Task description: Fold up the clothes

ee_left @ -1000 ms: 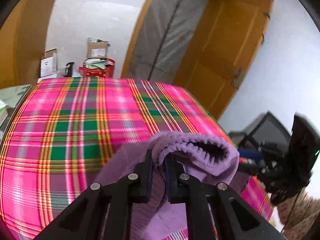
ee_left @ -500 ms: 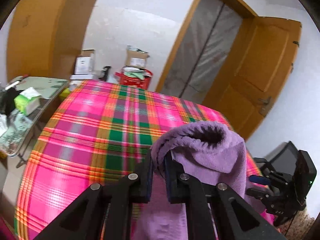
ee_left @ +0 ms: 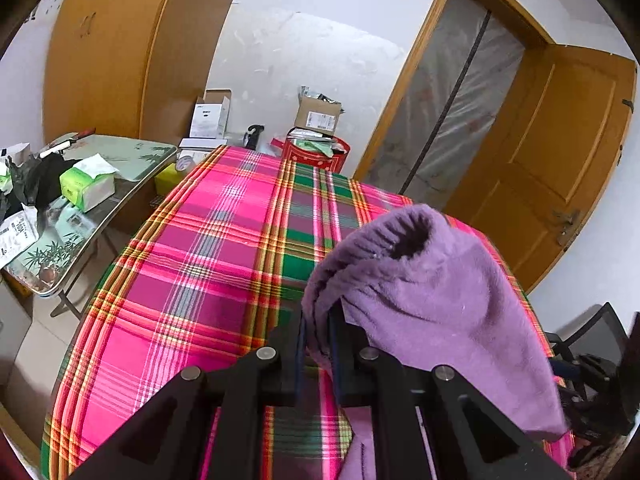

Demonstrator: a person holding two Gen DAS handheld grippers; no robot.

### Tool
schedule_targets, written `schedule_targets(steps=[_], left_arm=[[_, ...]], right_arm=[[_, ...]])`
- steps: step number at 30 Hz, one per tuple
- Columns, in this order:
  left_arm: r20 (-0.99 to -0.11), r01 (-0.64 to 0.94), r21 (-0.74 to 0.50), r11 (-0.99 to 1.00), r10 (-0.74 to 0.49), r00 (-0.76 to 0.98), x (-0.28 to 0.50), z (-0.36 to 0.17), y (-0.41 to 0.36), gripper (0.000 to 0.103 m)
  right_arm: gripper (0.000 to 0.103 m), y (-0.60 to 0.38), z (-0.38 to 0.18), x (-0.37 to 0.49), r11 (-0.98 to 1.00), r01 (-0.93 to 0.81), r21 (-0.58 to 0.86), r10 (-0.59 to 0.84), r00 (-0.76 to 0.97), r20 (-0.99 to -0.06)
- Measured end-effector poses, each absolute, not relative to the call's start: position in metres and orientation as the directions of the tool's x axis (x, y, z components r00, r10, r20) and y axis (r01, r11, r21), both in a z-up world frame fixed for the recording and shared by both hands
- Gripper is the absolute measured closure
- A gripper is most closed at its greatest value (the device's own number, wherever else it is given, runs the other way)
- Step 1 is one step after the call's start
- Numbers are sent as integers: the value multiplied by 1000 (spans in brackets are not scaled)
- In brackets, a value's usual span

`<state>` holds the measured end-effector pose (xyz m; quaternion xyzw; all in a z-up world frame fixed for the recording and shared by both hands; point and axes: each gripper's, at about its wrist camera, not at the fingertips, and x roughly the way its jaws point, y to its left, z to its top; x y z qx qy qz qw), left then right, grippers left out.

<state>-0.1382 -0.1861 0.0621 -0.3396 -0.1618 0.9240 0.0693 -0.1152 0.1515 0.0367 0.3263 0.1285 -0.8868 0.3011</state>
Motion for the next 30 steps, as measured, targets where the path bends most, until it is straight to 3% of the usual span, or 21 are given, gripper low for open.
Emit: schedule_targets(steps=[14, 30], left_arm=[[-627, 18, -356, -934, 224, -746, -144, 53, -190, 92], [-635, 26, -363, -931, 227, -739, -146, 50, -192, 92]], right_arm=[[66, 175, 61, -61, -714, 698, -53, -550, -607, -574], [66, 170, 35, -65, -696, 708, -117, -467, -571, -675]])
